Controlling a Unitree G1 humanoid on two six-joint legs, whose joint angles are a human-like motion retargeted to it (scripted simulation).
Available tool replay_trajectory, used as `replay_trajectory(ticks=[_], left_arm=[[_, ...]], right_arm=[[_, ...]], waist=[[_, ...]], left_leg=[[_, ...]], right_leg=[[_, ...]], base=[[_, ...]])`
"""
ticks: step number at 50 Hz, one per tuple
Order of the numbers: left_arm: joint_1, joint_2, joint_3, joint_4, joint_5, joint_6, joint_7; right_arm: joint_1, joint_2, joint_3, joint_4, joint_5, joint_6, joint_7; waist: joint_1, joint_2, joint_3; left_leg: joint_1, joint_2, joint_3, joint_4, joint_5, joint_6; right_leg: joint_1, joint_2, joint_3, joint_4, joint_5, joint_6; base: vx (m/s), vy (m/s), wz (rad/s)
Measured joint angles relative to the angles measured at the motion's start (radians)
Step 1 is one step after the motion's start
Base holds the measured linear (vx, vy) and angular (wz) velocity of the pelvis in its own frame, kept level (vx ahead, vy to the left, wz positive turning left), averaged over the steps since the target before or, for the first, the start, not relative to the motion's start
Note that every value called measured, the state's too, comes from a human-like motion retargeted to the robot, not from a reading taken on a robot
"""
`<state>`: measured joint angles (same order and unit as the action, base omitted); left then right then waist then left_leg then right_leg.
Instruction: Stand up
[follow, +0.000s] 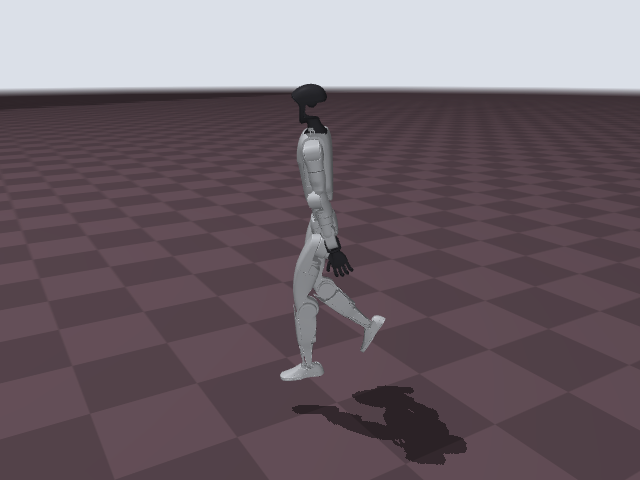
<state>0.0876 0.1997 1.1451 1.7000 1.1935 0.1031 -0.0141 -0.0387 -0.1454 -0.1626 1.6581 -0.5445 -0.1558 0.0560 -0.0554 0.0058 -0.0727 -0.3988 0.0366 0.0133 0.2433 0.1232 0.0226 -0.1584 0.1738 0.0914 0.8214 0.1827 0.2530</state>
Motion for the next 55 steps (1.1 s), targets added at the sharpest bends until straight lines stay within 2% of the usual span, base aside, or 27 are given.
replay_trajectory(ticks=[2, 5, 11, 15, 17, 18, 22, 23, 25, 26, 28, 30, 32, 33, 35, 38, 43, 45, 48, 50, 53, 55], left_arm=[[-0.073, -0.002, -0.036, -0.029, 0.017, 0.004, 0.003], [-0.177, -0.023, -0.096, -0.119, 0.039, -0.005, -0.009], [-0.354, -0.048, -0.223, -0.296, 0.025, -0.088, -0.011], [-0.442, -0.048, -0.275, -0.358, 0.014, -0.133, -0.031], [-0.467, -0.054, -0.290, -0.374, 0.005, -0.148, -0.030], [-0.476, -0.058, -0.295, -0.376, 0.000, -0.153, -0.029], [-0.475, -0.085, -0.313, -0.365, -0.010, -0.160, -0.027], [-0.465, -0.090, -0.316, -0.355, -0.008, -0.161, -0.029], [-0.435, -0.095, -0.331, -0.325, -0.002, -0.166, -0.033], [-0.416, -0.098, -0.338, -0.307, 0.005, -0.161, -0.025], [-0.378, -0.093, -0.333, -0.268, 0.026, -0.142, -0.004], [-0.342, -0.070, -0.320, -0.216, 0.043, -0.125, 0.013], [-0.302, -0.044, -0.311, -0.175, 0.054, -0.104, 0.020], [-0.279, -0.034, -0.300, -0.159, 0.062, -0.090, 0.026], [-0.231, -0.023, -0.259, -0.133, 0.075, -0.069, 0.043], [-0.155, -0.008, -0.186, -0.093, 0.053, -0.069, 0.056], [-0.032, 0.010, -0.065, -0.028, 0.001, -0.088, 0.053], [0.011, 0.013, -0.023, -0.008, -0.012, -0.096, 0.054], [0.061, 0.016, 0.031, 0.000, -0.022, -0.095, 0.054], [0.090, 0.012, 0.058, 0.000, -0.023, -0.095, 0.054], [0.125, 0.010, 0.094, 0.000, -0.028, -0.104, 0.058], [0.136, 0.016, 0.112, 0.000, -0.032, -0.107, 0.061]], right_arm=[[0.049, -0.013, -0.030, 0.001, -0.024, 0.019, 0.003], [0.123, -0.021, -0.087, -0.018, -0.024, 0.020, -0.006], [0.198, -0.027, -0.147, -0.040, 0.098, -0.002, 0.009], [0.205, -0.028, -0.174, -0.037, 0.125, 0.007, 0.012], [0.205, -0.028, -0.180, -0.035, 0.125, 0.008, 0.010], [0.206, -0.027, -0.182, -0.036, 0.122, 0.008, 0.010], [0.200, -0.028, -0.191, -0.037, 0.107, 0.011, 0.008], [0.200, -0.026, -0.196, -0.038, 0.102, 0.012, 0.006], [0.187, -0.023, -0.210, -0.037, 0.098, 0.011, 0.007], [0.173, -0.022, -0.214, -0.037, 0.103, 0.011, 0.011], [0.136, -0.021, -0.202, -0.040, 0.115, 0.014, 0.013], [0.095, -0.011, -0.177, -0.055, 0.123, 0.010, -0.004], [0.053, 0.001, -0.161, -0.079, 0.124, -0.004, -0.021], [0.030, 0.007, -0.151, -0.090, 0.123, -0.010, -0.026], [-0.020, 0.015, -0.134, -0.111, 0.116, -0.022, -0.031], [-0.089, 0.023, -0.103, -0.144, 0.101, -0.042, -0.047], [-0.165, 0.031, -0.049, -0.187, 0.082, -0.078, -0.073], [-0.187, 0.034, -0.032, -0.194, 0.075, -0.087, -0.075], [-0.210, 0.037, -0.018, -0.185, 0.067, -0.093, -0.065], [-0.206, 0.037, -0.013, -0.179, 0.062, -0.094, -0.057], [-0.177, 0.039, -0.003, -0.172, 0.054, -0.095, -0.046], [-0.152, 0.038, -0.004, -0.172, 0.048, -0.093, -0.040]], waist=[[-0.001, 0.021, -0.009], [-0.036, 0.057, -0.007], [-0.146, 0.025, 0.026], [-0.202, -0.030, 0.051], [-0.204, -0.030, 0.047], [-0.191, -0.025, 0.035], [-0.217, -0.009, 0.000], [-0.229, -0.005, -0.007], [-0.220, 0.007, -0.022], [-0.210, 0.009, -0.016], [-0.187, -0.005, -0.004], [-0.176, -0.014, 0.010], [-0.190, -0.033, 0.007], [-0.193, -0.031, 0.009], [-0.185, -0.034, 0.017], [-0.164, -0.047, 0.031], [-0.114, -0.024, 0.057], [-0.085, -0.008, 0.082], [-0.053, 0.020, 0.130], [-0.047, 0.025, 0.142], [-0.016, 0.002, 0.130], [0.009, -0.004, 0.118]], left_leg=[[0.049, 0.016, 0.005, -0.006, -0.037, 0.006], [0.126, 0.031, -0.019, -0.033, -0.070, 0.012], [0.309, -0.042, -0.067, -0.079, -0.137, 0.036], [0.443, -0.114, -0.094, -0.070, -0.190, 0.051], [0.493, -0.118, -0.100, -0.064, -0.192, 0.047], [0.508, -0.117, -0.093, -0.061, -0.185, 0.041], [0.531, -0.138, -0.143, 0.049, -0.100, 0.019], [0.535, -0.149, -0.153, 0.091, -0.045, 0.015], [0.507, -0.162, -0.126, 0.215, 0.137, -0.004], [0.466, -0.167, -0.098, 0.327, 0.237, -0.041], [0.364, -0.172, -0.020, 0.565, 0.359, -0.121], [0.247, -0.111, 0.083, 0.795, 0.400, -0.090], [0.152, -0.071, 0.146, 0.894, 0.267, -0.011], [0.104, -0.059, 0.145, 0.920, 0.196, 0.001], [0.006, -0.062, 0.123, 0.928, 0.112, -0.019], [-0.124, -0.082, 0.078, 0.832, -0.002, -0.077], [-0.184, -0.058, -0.010, 0.375, 0.008, -0.133], [-0.169, -0.030, -0.057, 0.151, 0.076, -0.158], [-0.143, 0.029, -0.099, -0.118, 0.296, -0.215], [-0.147, 0.060, -0.051, -0.211, 0.211, -0.247], [-0.165, 0.080, -0.007, -0.216, 0.054, -0.191], [-0.174, 0.112, 0.013, -0.154, 0.003, -0.195]], right_leg=[[-0.132, -0.027, -0.051, 0.119, -0.111, -0.109], [-0.289, -0.010, -0.071, 0.150, -0.210, -0.170], [-0.399, -0.071, -0.055, -0.275, -0.287, -0.253], [-0.397, -0.177, -0.064, -0.672, -0.235, -0.308], [-0.404, -0.172, -0.098, -0.811, -0.251, -0.341], [-0.407, -0.159, -0.093, -0.848, -0.279, -0.339], [-0.400, -0.200, -0.112, -0.743, -0.235, -0.382], [-0.389, -0.226, -0.168, -0.728, -0.201, -0.388], [-0.382, -0.180, -0.022, -0.674, -0.215, -0.441], [-0.382, -0.181, -0.042, -0.623, -0.244, -0.449], [-0.365, -0.184, 0.004, -0.552, -0.296, -0.438], [-0.313, -0.192, -0.015, -0.529, -0.358, -0.440], [-0.265, -0.211, -0.052, -0.532, -0.414, -0.454], [-0.249, -0.204, -0.067, -0.527, -0.436, -0.459], [-0.218, -0.190, -0.051, -0.521, -0.467, -0.457], [-0.149, -0.174, -0.026, -0.539, -0.504, -0.457], [-0.044, -0.104, -0.010, -0.548, -0.573, -0.465], [0.009, -0.061, 0.015, -0.541, -0.603, -0.465], [0.106, 0.005, 0.051, -0.524, -0.651, -0.460], [0.160, 0.023, 0.057, -0.518, -0.680, -0.453], [0.195, 0.027, 0.107, -0.471, -0.721, -0.420], [0.204, 0.037, 0.115, -0.428, -0.738, -0.393]], base=[[0.84, 0.16, -0.16], [0.78, 0.10, 0.37], [0.79, 0.03, 0.77], [0.86, -0.05, 0.62], [0.90, -0.08, 0.12], [1.04, -0.12, -0.06], [0.96, -0.11, 0.61], [0.97, -0.15, 0.79], [1.04, -0.18, 0.48], [1.07, -0.18, 0.16], [0.83, -0.11, -0.17], [0.90, -0.15, -0.15], [0.73, -0.15, 0.35], [0.59, -0.12, 0.25], [0.63, -0.12, -0.11], [0.68, -0.11, -0.39], [0.71, -0.06, -0.56], [0.72, 0.01, -0.74], [0.70, 0.03, -0.51], [0.84, 0.09, -0.15], [0.83, 0.11, -0.44], [0.93, 0.19, -0.68]])
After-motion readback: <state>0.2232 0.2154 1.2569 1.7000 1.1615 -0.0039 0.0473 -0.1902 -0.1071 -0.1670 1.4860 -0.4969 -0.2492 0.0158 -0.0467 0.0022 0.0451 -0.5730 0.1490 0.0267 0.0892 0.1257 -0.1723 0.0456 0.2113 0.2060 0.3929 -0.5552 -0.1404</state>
